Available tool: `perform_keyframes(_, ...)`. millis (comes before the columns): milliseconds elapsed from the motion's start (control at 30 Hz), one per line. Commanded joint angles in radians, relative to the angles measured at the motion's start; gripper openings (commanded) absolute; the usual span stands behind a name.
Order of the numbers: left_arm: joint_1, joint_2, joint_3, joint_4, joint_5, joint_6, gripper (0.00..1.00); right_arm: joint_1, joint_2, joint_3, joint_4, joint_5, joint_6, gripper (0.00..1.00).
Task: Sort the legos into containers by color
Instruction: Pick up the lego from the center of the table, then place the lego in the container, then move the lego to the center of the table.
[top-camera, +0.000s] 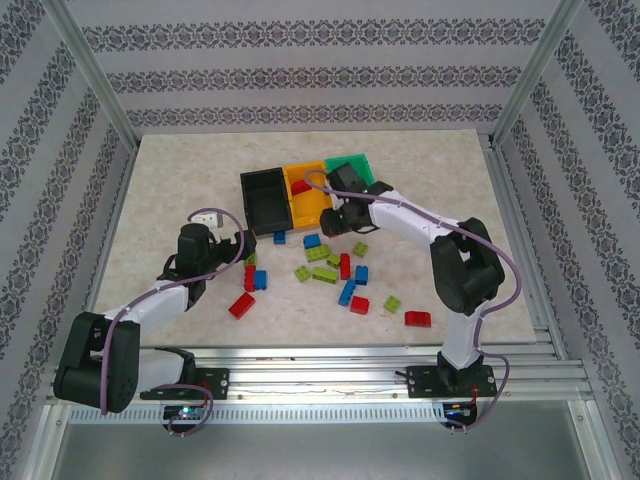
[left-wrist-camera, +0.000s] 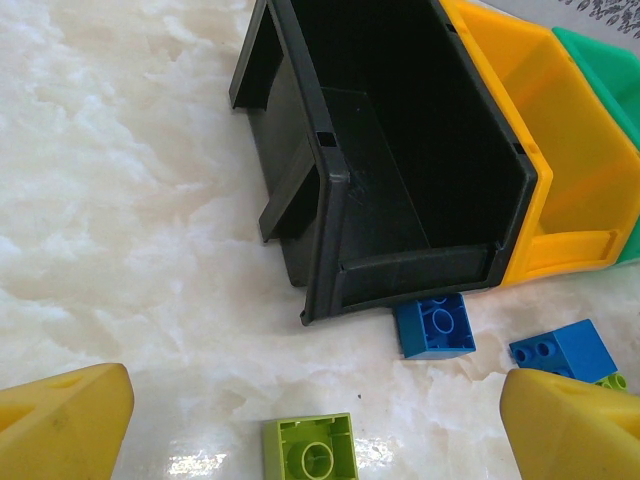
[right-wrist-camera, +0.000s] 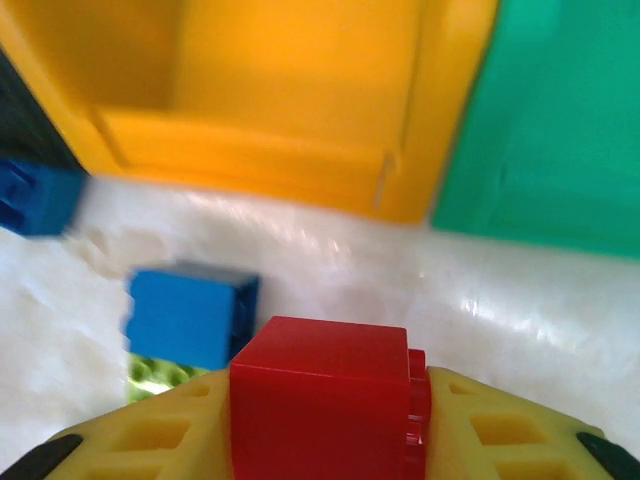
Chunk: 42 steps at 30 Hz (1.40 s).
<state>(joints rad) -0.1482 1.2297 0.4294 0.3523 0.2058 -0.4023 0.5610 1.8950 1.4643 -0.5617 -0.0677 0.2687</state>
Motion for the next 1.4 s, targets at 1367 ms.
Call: perform_keyframes(1367,0.021,-0.239,-0.164,0.119,-0.171,0.019,0.94,-0.130,-0.246,-0.473,0.392,-0.061,-0.026,0.63)
